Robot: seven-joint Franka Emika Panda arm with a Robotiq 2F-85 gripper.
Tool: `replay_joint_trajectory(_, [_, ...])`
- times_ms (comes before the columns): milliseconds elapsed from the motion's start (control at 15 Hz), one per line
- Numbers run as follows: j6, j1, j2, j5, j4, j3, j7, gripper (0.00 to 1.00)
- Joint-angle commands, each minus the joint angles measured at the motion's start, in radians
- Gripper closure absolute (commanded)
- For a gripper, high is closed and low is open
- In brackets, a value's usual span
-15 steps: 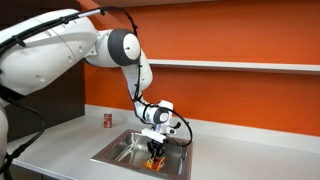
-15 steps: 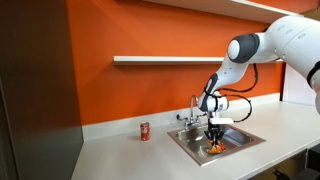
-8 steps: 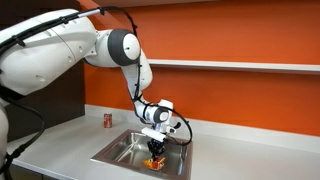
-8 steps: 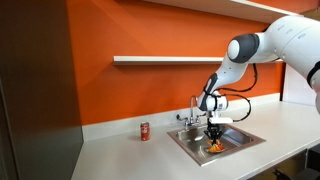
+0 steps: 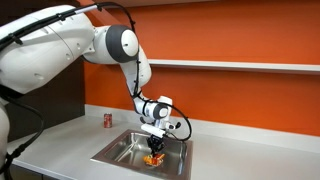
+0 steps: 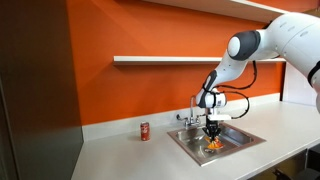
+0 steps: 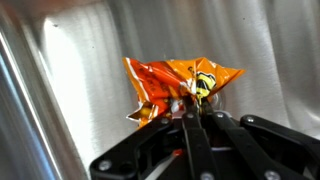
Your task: Remove the orange packet from the sink and put it on the counter
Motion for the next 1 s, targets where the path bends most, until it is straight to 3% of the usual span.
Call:
replay_joint_trajectory(0, [-0.051,0.011,-0.066,-0.015,-0.037,-0.005,0.024,0.98])
replay_joint_trajectory(933, [-0.062,0.052,-0.256,-0.024,-0.242,-0.009,0.034,0.98])
